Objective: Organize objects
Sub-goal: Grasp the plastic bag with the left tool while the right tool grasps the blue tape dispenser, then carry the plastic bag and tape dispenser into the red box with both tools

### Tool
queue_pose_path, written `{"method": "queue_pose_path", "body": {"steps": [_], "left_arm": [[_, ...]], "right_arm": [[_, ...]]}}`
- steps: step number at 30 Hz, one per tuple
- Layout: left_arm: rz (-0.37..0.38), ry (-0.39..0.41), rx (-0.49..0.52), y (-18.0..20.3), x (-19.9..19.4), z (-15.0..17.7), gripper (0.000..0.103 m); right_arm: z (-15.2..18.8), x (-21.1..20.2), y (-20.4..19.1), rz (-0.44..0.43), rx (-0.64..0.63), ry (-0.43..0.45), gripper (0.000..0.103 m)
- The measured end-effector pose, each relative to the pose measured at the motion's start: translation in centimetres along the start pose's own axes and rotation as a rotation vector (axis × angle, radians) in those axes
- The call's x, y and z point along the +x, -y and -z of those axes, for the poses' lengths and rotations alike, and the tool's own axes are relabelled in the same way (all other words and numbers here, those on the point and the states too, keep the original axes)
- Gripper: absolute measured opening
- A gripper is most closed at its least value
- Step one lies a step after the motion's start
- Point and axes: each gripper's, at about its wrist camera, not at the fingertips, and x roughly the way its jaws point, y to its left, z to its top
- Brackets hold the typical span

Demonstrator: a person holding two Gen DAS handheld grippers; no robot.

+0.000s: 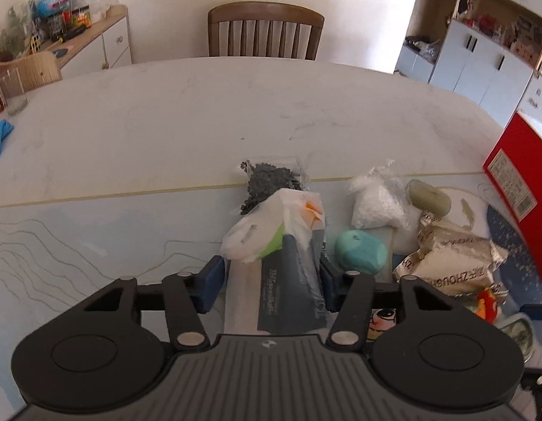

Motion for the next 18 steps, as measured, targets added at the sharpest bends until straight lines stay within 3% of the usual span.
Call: {"method": "queue_pose_path", "body": {"steps": [7,18], "left_arm": [[-0.014,0.004,0.027,0.3,-0.6,-0.1,0.037],[-0.028,0.027,-0.005,0.2,-3.4,0.6,0.035]], "right_arm": [[0.1,-0.2,-0.2,0.016,0.006,0.007,0.06],[1.7,-2.2,1.2,0.042,0.092,0.022,0.059]]}}
